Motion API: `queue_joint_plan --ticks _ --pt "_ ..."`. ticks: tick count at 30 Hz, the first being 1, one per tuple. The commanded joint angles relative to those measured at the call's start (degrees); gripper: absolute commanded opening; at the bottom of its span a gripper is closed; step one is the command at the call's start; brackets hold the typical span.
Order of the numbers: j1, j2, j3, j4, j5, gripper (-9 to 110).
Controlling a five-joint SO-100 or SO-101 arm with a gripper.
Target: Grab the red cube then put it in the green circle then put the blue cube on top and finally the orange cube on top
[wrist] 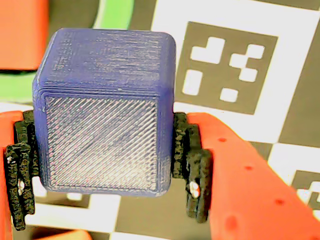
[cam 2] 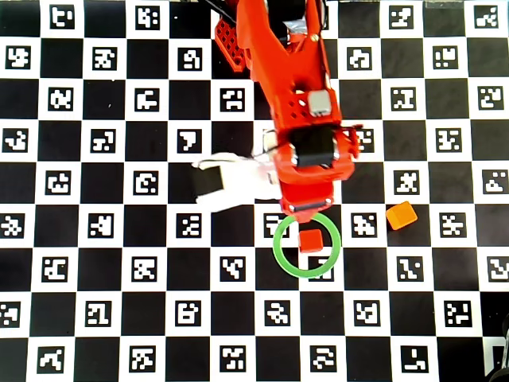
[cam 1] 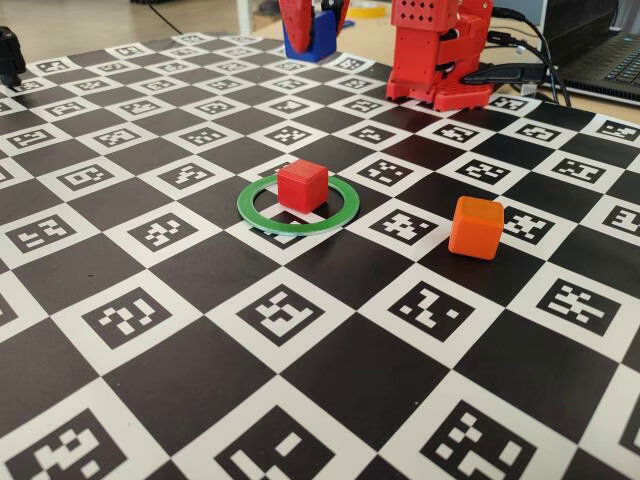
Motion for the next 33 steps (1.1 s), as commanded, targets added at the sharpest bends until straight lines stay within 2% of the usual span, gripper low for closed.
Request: queue_joint_plan --ticks 1,16,33 --pt "-1.32 -2.02 -8.96 0.97 1.05 10" --pt "-3.34 -13.8 -25.58 4.92 4.04 10" --pt "-5.1 -7.03 -7.29 -10.72 7.65 10"
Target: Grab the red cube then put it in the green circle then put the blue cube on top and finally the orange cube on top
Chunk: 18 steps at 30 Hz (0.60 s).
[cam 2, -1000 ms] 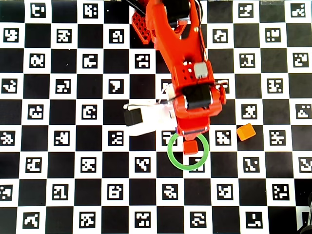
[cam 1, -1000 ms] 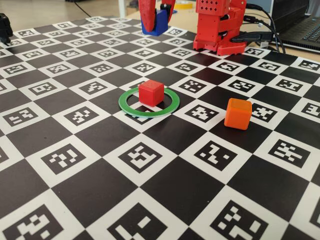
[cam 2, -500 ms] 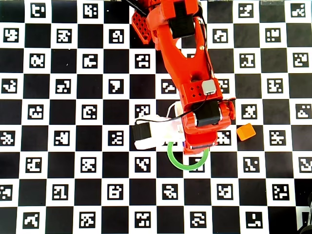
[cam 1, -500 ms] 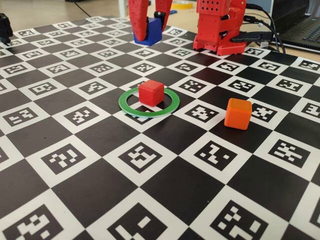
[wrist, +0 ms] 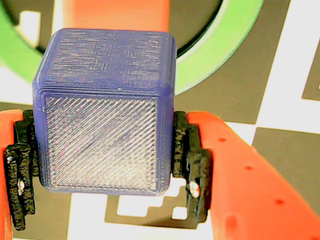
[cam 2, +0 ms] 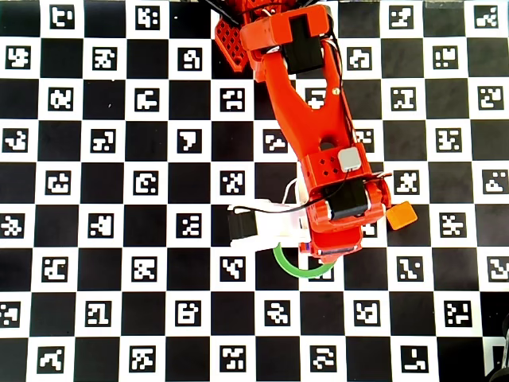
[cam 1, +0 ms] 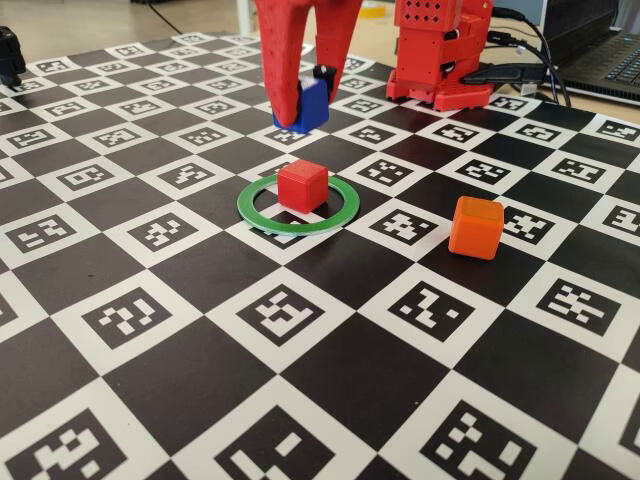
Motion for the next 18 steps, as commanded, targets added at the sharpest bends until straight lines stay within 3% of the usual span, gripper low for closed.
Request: queue_joint_plan --ticks 1,18 --pt "-0.53 8.61 1.32 -2.9 0.26 10" --pt "0.53 10.46 8.79 -9.58 0.79 10"
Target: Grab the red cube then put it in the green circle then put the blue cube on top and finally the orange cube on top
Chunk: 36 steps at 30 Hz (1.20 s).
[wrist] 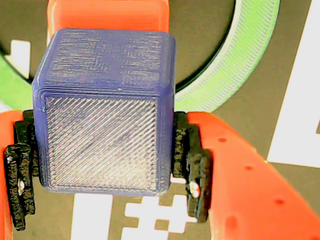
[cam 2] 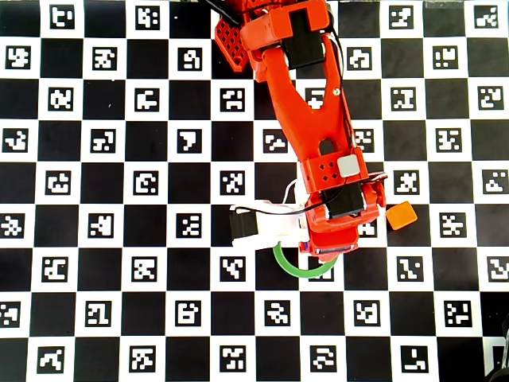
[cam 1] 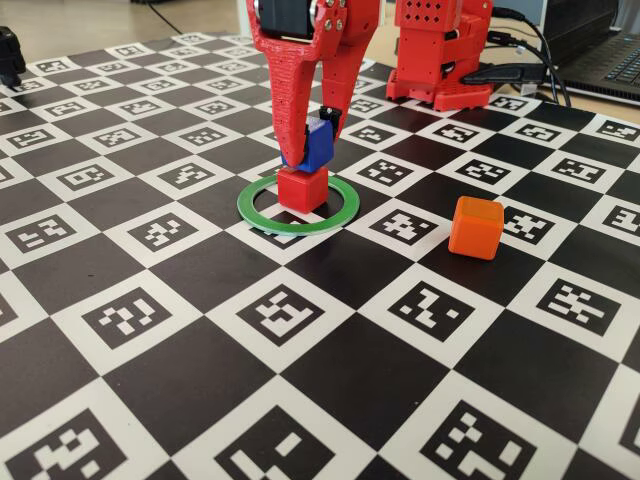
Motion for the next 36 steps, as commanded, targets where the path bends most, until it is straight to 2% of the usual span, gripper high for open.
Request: queue_joint_plan --ticks 1,36 --pt "0.62 9.14 -0.35 -0.79 0.7 10" --pt "0.79 9.4 4.22 -4.48 0.97 12"
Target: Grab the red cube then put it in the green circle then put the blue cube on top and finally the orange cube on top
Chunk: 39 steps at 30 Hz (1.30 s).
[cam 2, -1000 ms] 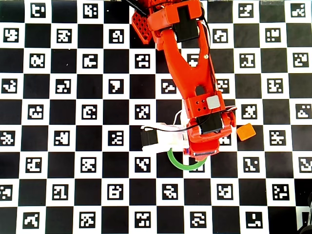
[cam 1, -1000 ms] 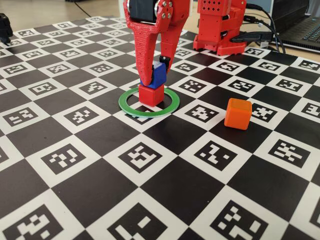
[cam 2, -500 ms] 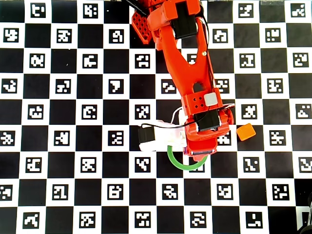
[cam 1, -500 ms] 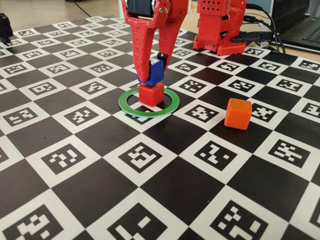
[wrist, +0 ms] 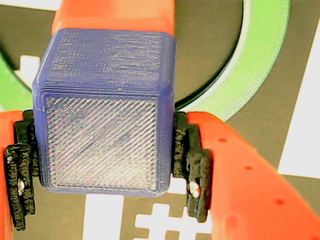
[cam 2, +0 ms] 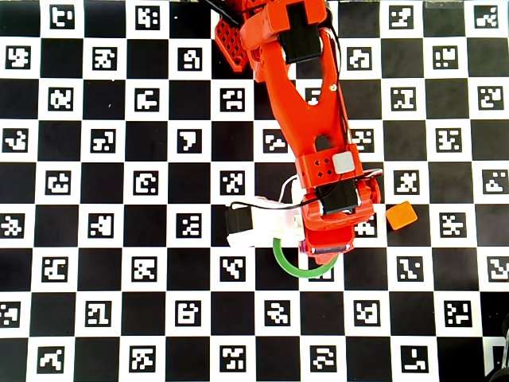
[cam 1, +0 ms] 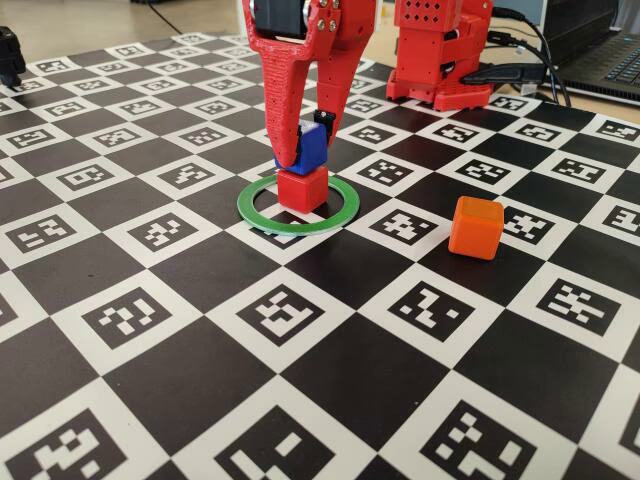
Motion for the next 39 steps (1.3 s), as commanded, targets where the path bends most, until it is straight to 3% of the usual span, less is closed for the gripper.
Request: queue_joint_plan --ticks 1,7,15,19,39 --pt "0.0 6.68 -0.26 -0.97 0.26 12" --pt "0.09 6.86 0.62 -1.67 1.14 16" --pt "0.0 7.29 1.14 -1.67 1.58 44" --pt "0.09 8.0 1.14 -1.32 1.49 50" --pt "0.35 21.71 1.41 7.56 -4.92 52"
